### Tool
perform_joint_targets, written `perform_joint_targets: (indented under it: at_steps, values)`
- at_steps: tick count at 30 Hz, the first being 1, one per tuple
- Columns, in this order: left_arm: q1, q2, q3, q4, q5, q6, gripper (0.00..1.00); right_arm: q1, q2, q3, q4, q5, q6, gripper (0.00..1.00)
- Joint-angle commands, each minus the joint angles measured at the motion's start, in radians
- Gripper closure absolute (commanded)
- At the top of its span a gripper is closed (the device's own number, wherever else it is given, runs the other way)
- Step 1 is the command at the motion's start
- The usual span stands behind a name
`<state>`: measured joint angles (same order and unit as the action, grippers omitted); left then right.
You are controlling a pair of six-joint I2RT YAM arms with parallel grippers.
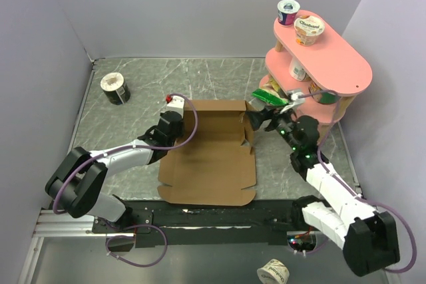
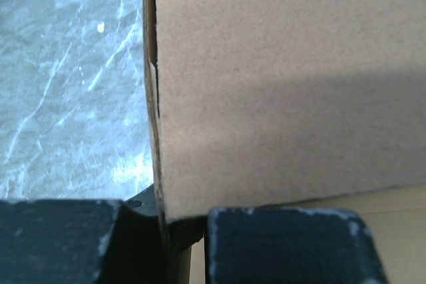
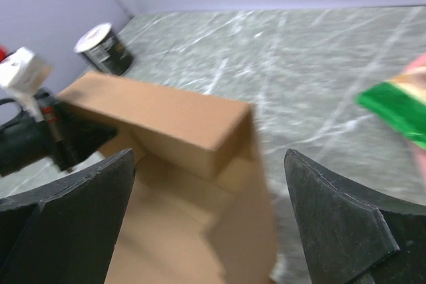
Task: Fold the paper box
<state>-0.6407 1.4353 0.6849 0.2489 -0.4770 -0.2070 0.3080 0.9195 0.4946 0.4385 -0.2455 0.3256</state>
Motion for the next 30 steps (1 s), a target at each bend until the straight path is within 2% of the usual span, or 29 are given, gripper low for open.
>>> perform_joint_targets:
  at_steps: [1, 4, 7, 11, 16, 22, 26, 30]
  values:
    - [-0.007, -0.019, 0.025, -0.059, -0.044, -0.063, 0.92, -0.156, -0.048, -0.030, 0.049, -0.185, 0.026, 0.00]
    - [-0.008, -0.030, 0.007, -0.034, -0.043, -0.100, 0.92, -0.234, -0.079, -0.099, 0.110, -0.232, 0.087, 0.00]
    - [-0.008, -0.039, -0.016, -0.007, -0.034, -0.123, 0.91, -0.297, -0.056, -0.103, 0.042, -0.218, 0.125, 0.06]
    - [-0.008, -0.052, -0.059, 0.055, -0.025, -0.144, 0.91, -0.303, -0.012, -0.113, -0.041, -0.253, 0.087, 0.11]
    - [-0.007, -0.056, -0.116, 0.125, -0.005, -0.180, 0.91, -0.305, 0.010, -0.157, 0.005, -0.378, 0.032, 0.10]
    - [-0.008, -0.038, -0.133, 0.165, 0.011, -0.181, 0.91, -0.250, 0.134, -0.105, -0.015, -0.428, -0.065, 0.07]
    - [-0.008, -0.038, -0.133, 0.165, 0.014, -0.166, 0.91, -0.187, 0.215, -0.087, 0.035, -0.396, -0.120, 0.01]
    - [-0.008, -0.036, -0.123, 0.153, 0.012, -0.144, 0.91, -0.130, 0.251, -0.070, 0.078, -0.339, -0.187, 0.00]
